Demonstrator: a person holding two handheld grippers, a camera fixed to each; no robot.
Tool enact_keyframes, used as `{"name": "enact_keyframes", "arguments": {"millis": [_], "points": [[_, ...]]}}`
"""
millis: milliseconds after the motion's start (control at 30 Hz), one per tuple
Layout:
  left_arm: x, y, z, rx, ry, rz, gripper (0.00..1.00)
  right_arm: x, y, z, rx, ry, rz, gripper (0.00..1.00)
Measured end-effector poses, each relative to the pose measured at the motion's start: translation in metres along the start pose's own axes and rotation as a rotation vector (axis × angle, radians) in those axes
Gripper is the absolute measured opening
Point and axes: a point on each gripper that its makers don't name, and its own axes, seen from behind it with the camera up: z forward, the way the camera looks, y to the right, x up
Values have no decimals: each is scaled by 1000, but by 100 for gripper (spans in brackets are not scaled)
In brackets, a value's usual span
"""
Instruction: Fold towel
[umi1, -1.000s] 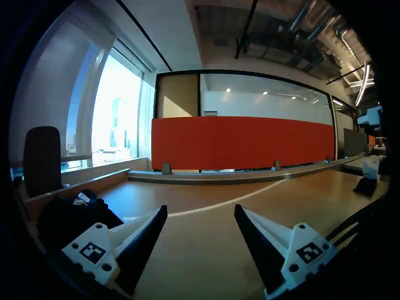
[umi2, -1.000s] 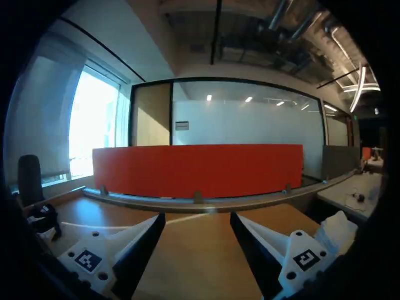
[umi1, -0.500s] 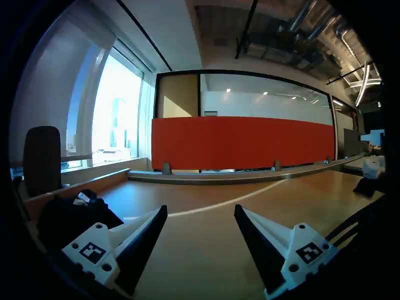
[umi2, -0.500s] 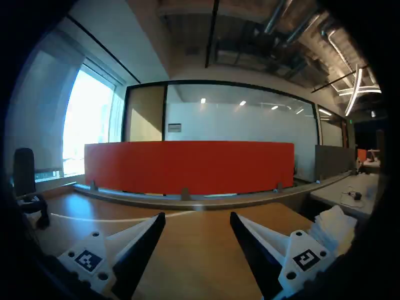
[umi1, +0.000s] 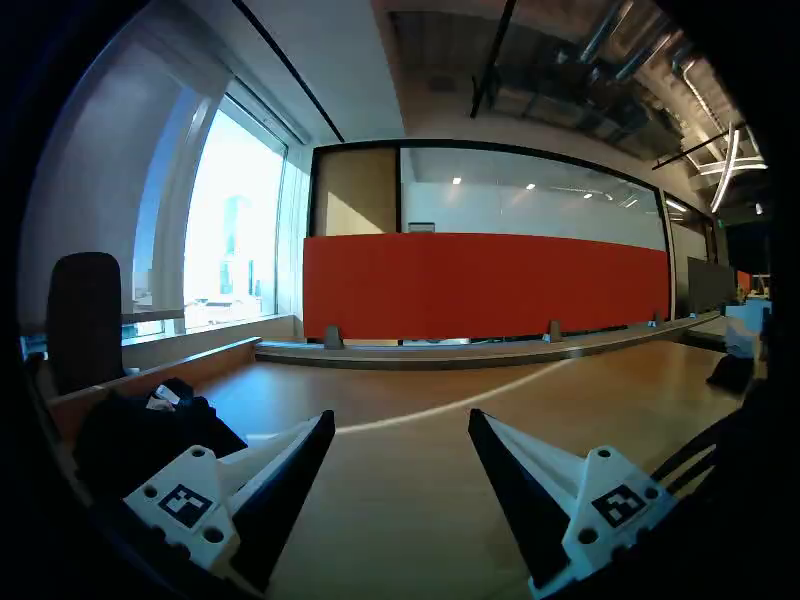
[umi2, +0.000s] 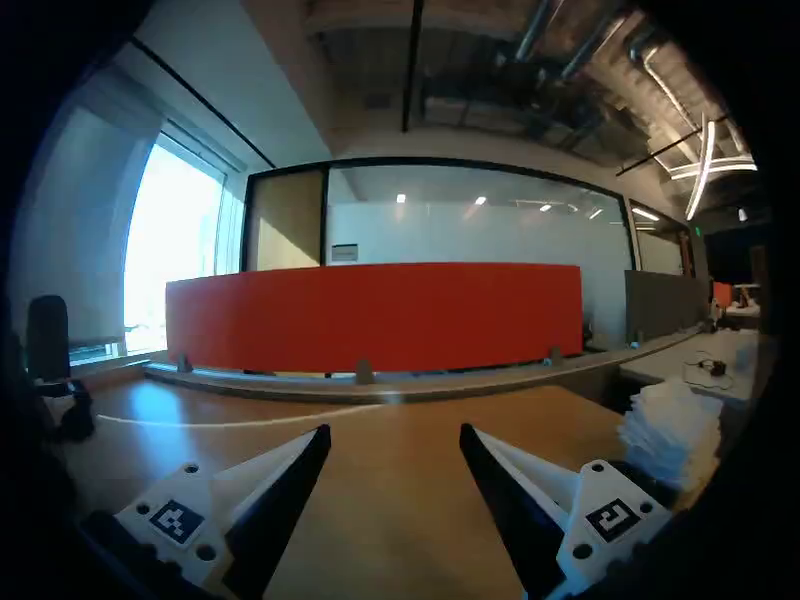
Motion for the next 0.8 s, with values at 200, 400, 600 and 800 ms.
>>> {"name": "enact_keyframes", "arguments": {"millis": [200,400,600,800], "points": [[0,0,-1,0,0,0,100,-14,4,-2,8,-5,8,100],[-1,0,0,0,0,0,100,-24,6,-4,16,-7,10,100],[-1,0,0,0,0,0,100,-30,7,-7,14,-2,0,100],[-1,0,0,0,0,0,100,-30,10,-10,6,11,4,100]]}}
